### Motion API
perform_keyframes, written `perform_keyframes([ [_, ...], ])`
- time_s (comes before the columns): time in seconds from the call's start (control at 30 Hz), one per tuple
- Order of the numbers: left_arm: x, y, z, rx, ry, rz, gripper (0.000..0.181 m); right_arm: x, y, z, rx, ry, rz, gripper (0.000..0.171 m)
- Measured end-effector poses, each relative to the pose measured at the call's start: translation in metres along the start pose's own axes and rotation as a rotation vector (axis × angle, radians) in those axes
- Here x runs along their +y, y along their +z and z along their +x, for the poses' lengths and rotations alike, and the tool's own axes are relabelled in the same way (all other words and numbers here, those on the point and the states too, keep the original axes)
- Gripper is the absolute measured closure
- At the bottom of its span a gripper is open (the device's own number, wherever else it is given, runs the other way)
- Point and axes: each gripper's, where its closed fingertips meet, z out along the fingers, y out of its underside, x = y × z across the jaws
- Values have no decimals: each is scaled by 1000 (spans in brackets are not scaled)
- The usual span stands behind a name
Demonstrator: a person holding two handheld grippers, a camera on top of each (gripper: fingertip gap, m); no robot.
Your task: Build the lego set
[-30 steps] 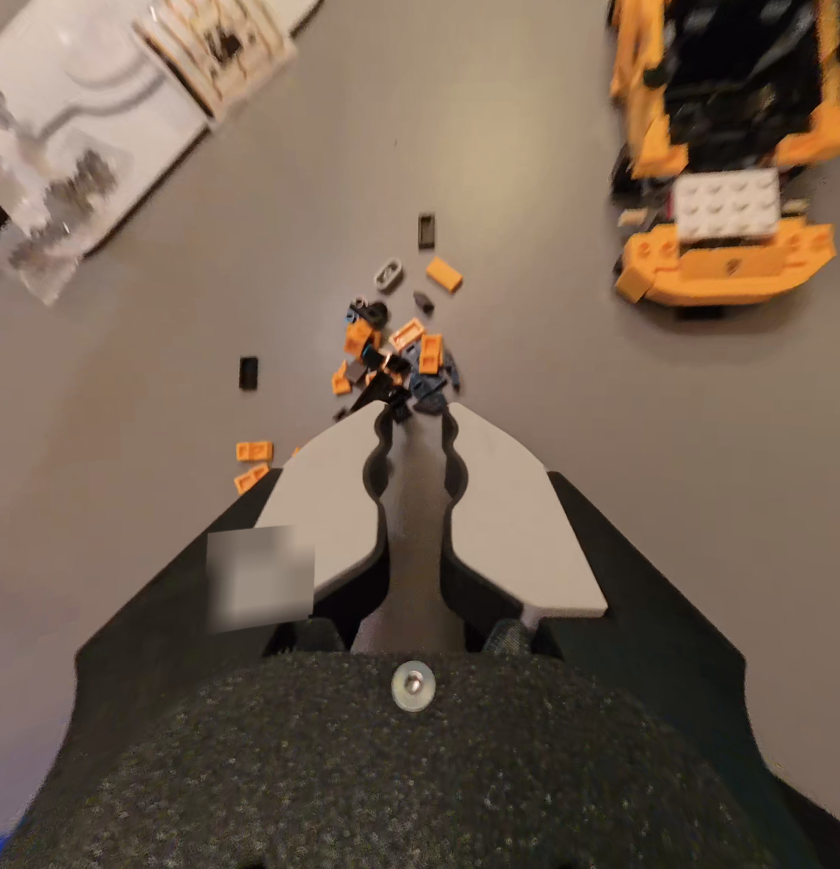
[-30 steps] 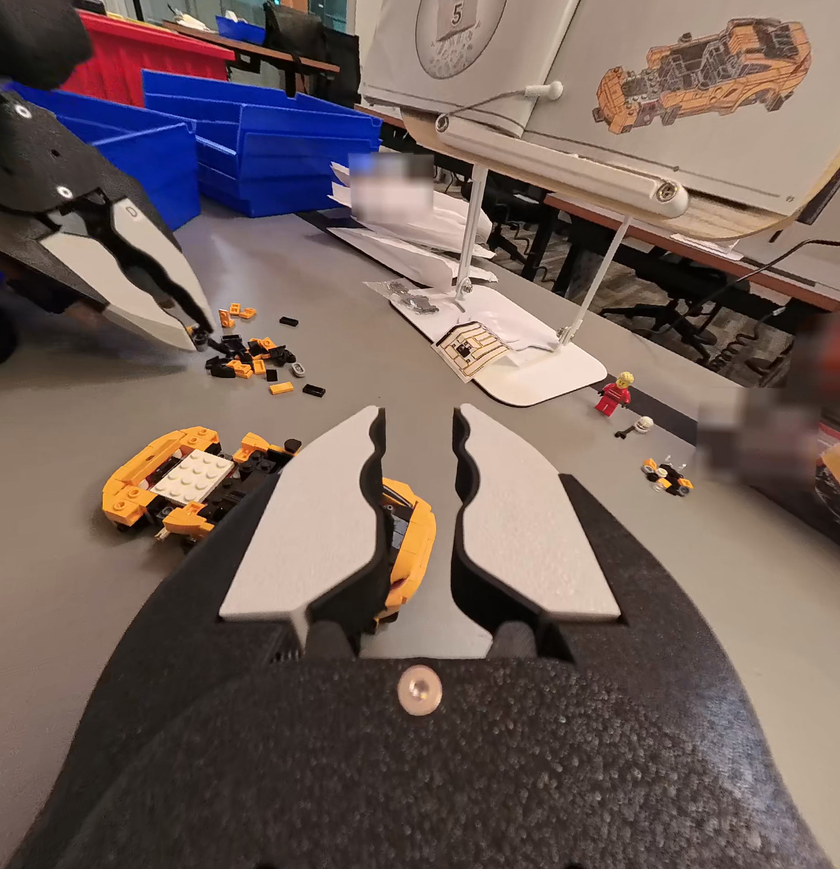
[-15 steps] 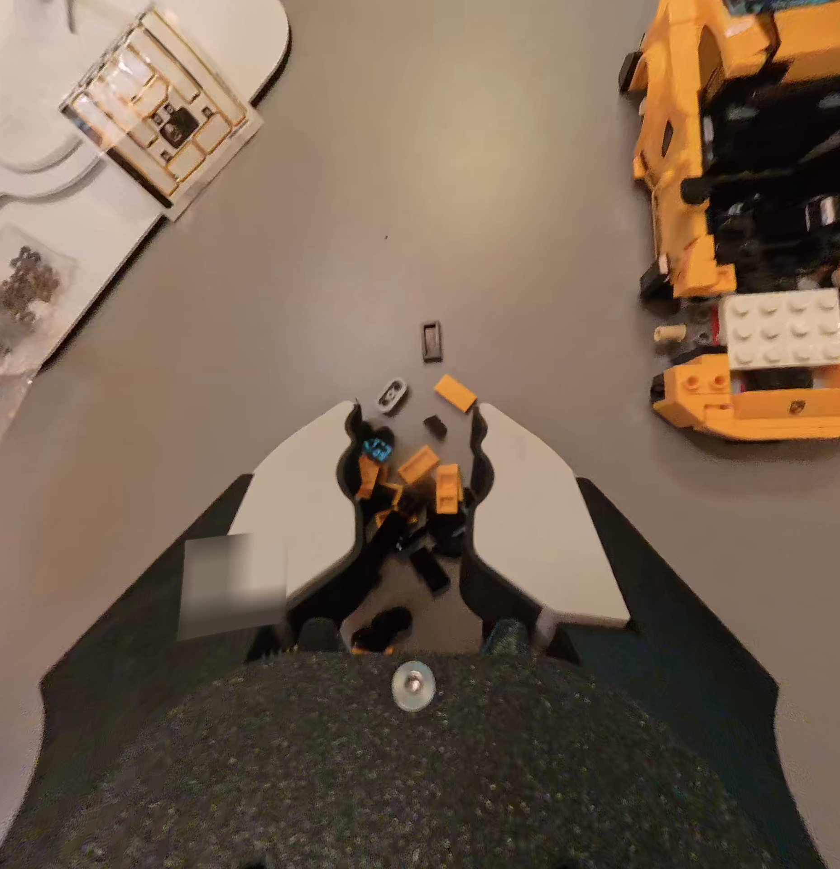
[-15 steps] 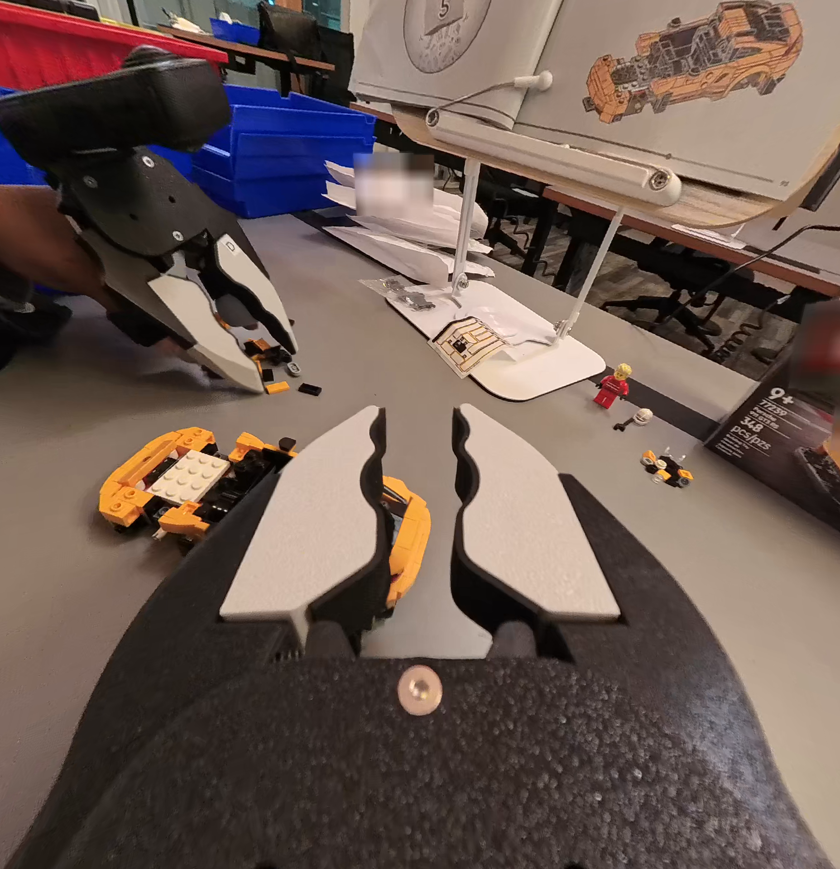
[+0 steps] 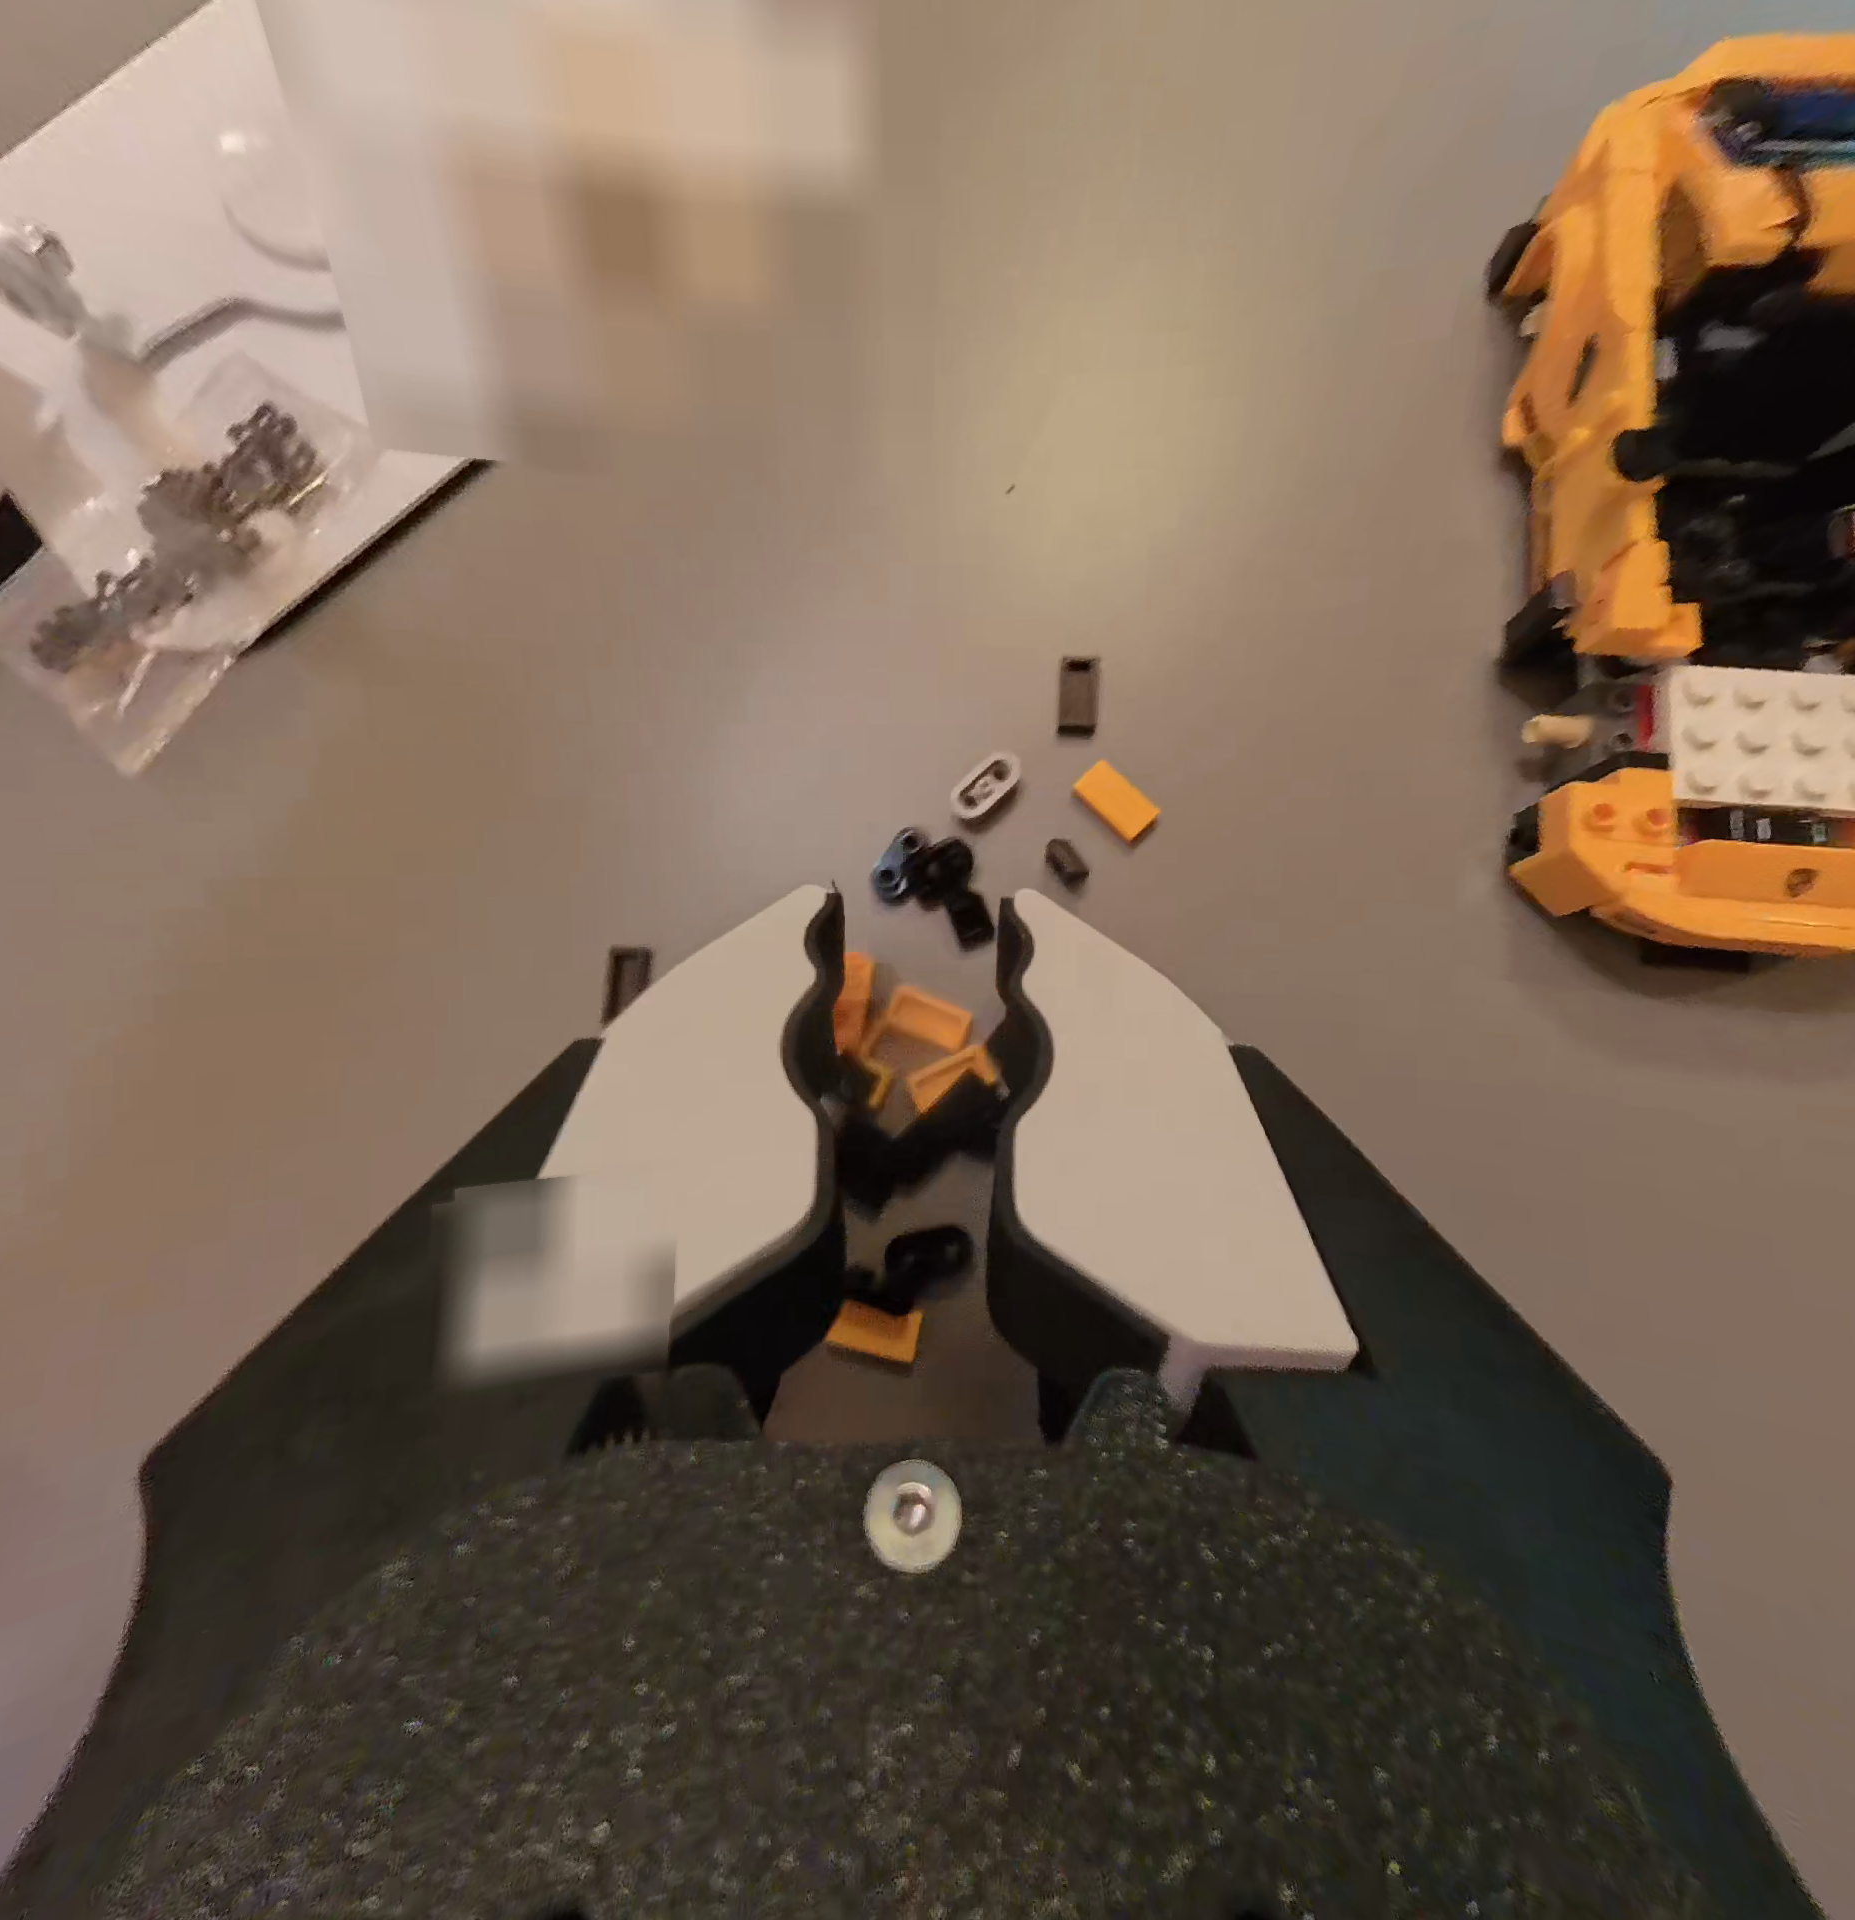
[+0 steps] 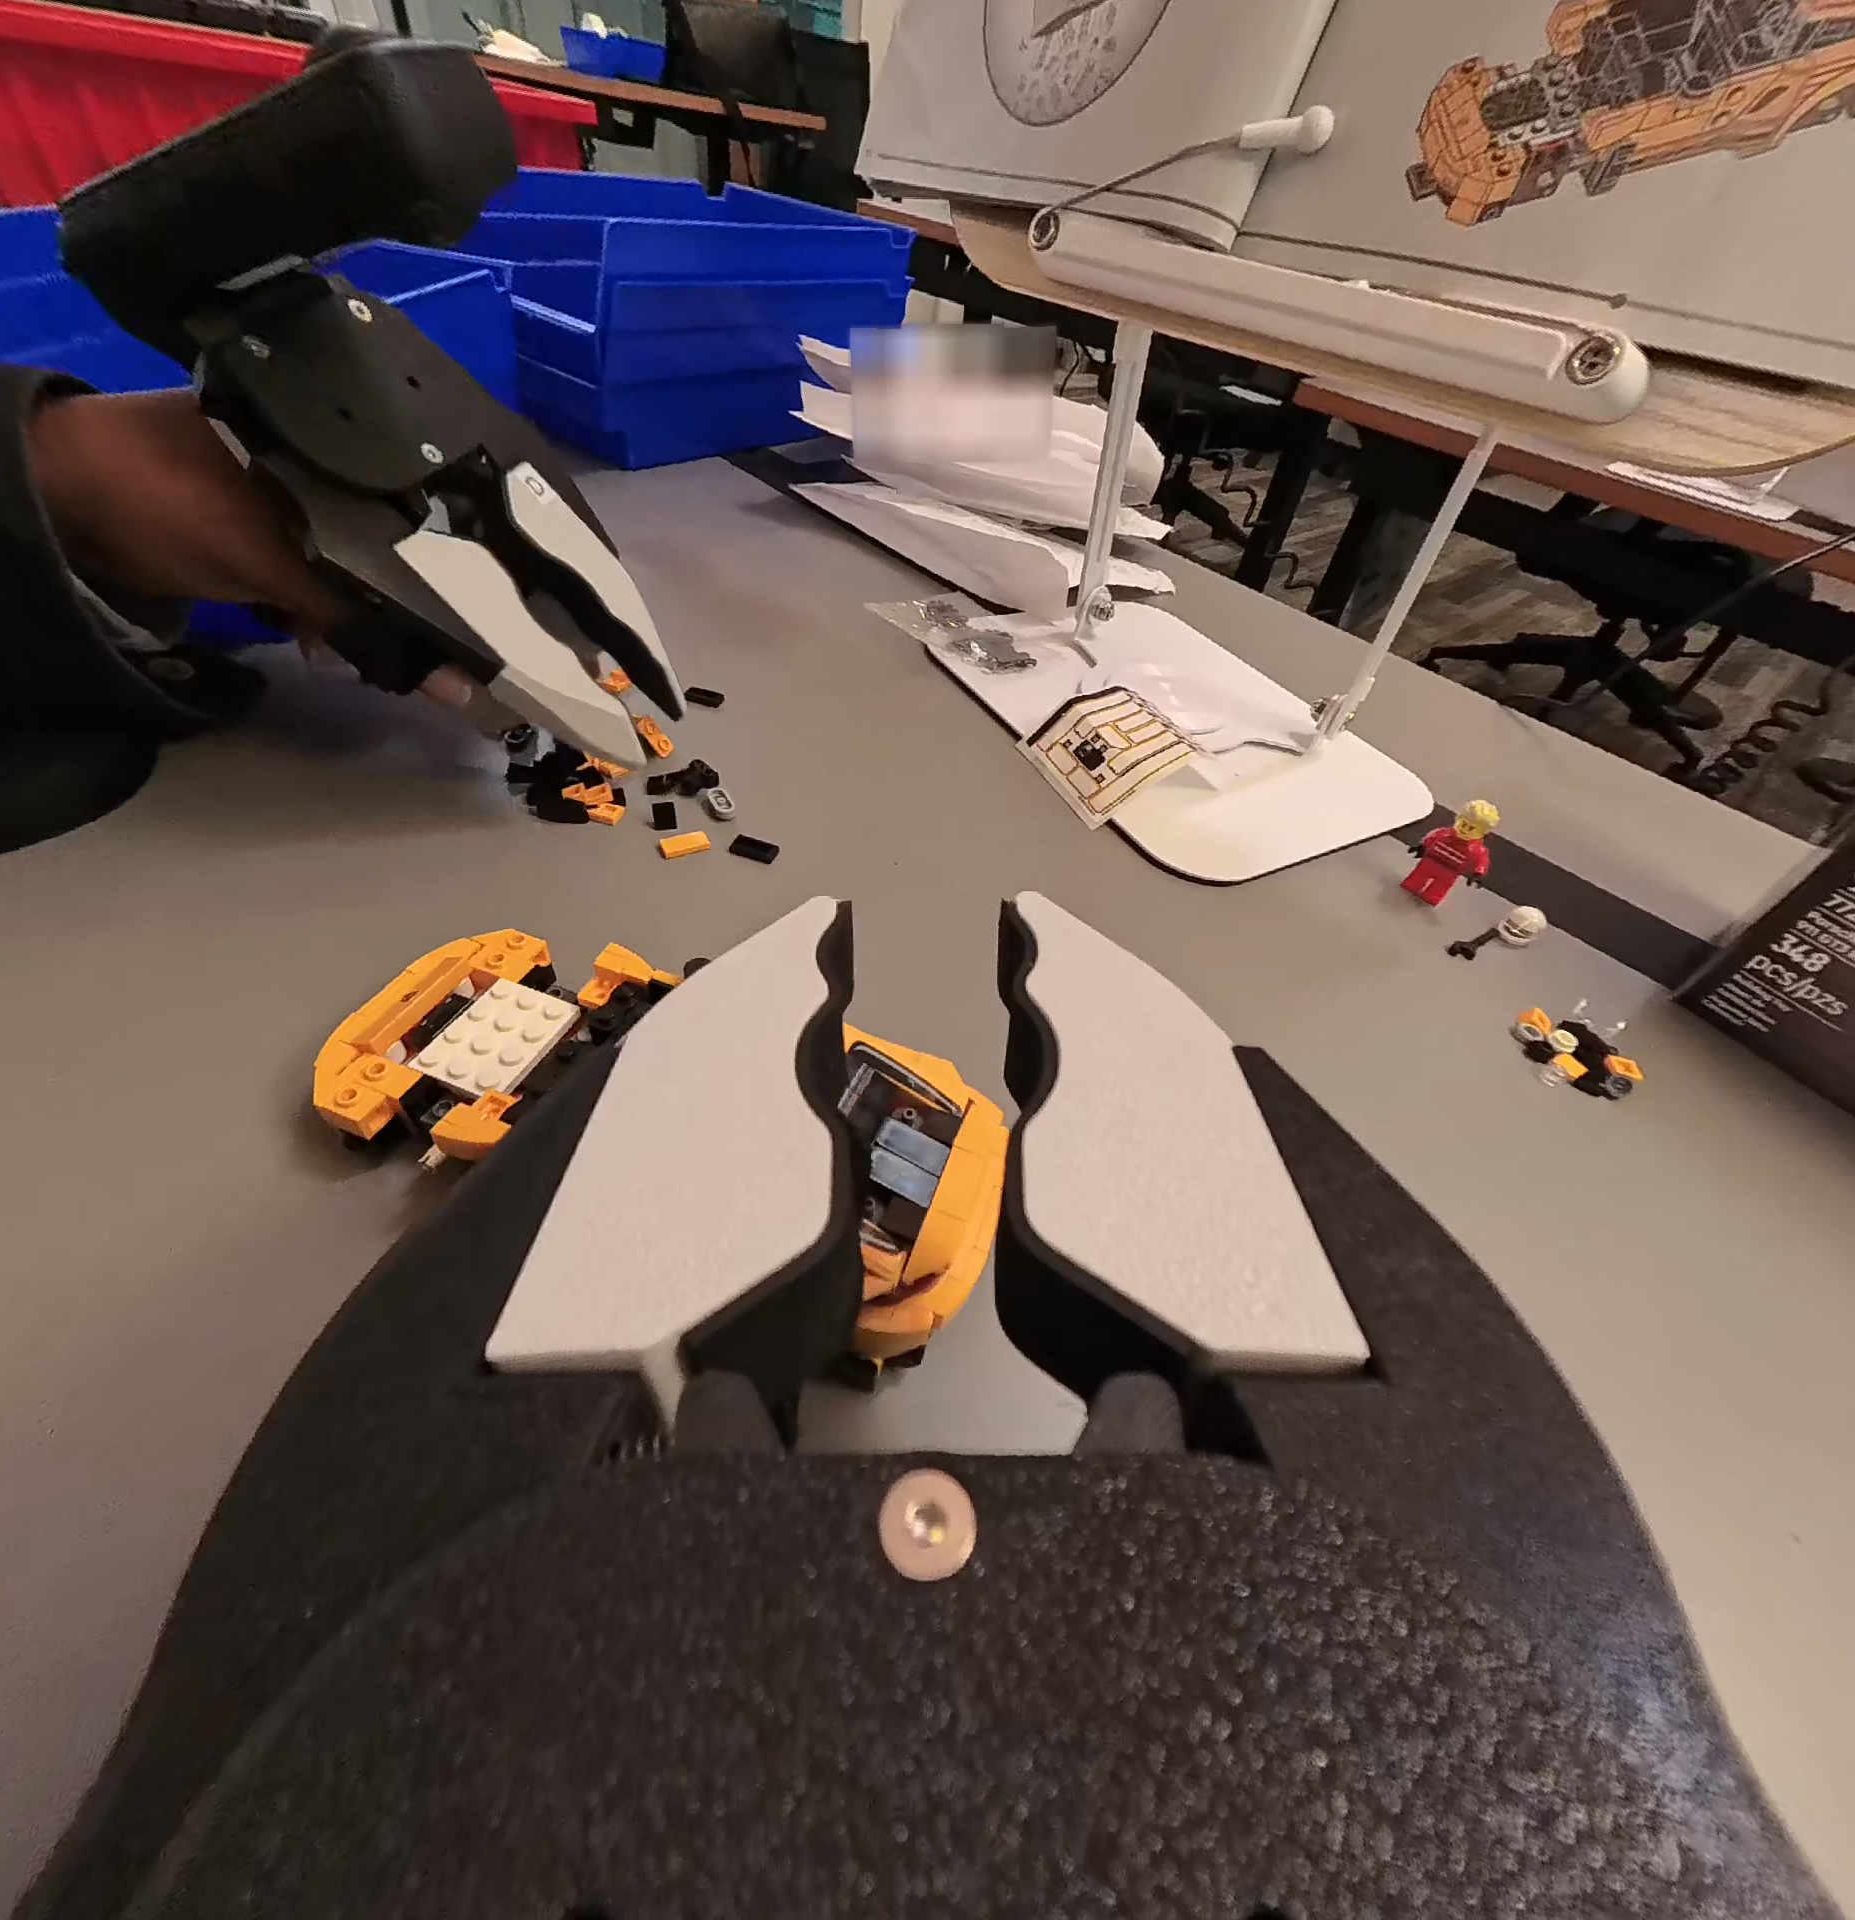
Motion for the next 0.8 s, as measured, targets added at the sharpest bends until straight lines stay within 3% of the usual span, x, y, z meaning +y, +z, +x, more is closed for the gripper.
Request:
perform_keyframes([
  [0.23,-10,20,14,48,11,1,133,-1,0,-3,-22,10,-1,145],
  [0.33,-10,21,9,26,21,-14,138,-1,0,-3,-29,15,-4,145],
  [0.57,6,13,-5,-16,-33,-87,169,0,1,-5,-35,13,-18,145],
  [0.67,10,8,-11,-53,-28,-91,168,0,0,-5,-32,6,-17,146],
  [0.8,-14,6,-1,-30,16,11,153,0,0,-5,-29,3,-19,146],
])
